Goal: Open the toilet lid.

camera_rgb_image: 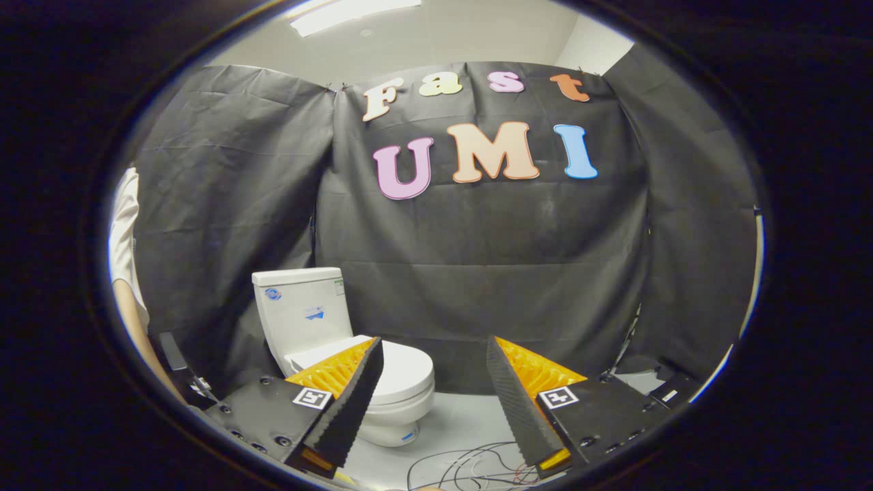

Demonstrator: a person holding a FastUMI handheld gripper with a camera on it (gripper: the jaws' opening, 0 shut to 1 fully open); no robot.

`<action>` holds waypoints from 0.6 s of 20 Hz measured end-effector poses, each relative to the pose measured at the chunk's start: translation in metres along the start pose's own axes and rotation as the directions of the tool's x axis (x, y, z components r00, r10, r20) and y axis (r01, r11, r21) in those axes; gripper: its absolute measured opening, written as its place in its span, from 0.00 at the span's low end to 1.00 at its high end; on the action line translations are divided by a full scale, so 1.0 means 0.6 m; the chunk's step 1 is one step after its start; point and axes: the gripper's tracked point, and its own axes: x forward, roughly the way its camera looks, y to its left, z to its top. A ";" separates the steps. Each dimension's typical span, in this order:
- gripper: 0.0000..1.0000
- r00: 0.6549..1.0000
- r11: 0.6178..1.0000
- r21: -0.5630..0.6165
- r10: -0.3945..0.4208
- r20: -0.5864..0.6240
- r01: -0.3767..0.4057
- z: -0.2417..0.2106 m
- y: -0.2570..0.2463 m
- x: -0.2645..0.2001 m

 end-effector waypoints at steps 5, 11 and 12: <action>0.86 1.000 0.999 -0.040 0.000 0.000 0.000 -0.002 0.012 0.063; 0.86 0.999 0.993 -0.118 -0.028 -0.041 0.023 -0.011 0.038 0.159; 0.86 0.998 0.993 -0.110 -0.050 -0.048 0.045 -0.014 0.041 0.172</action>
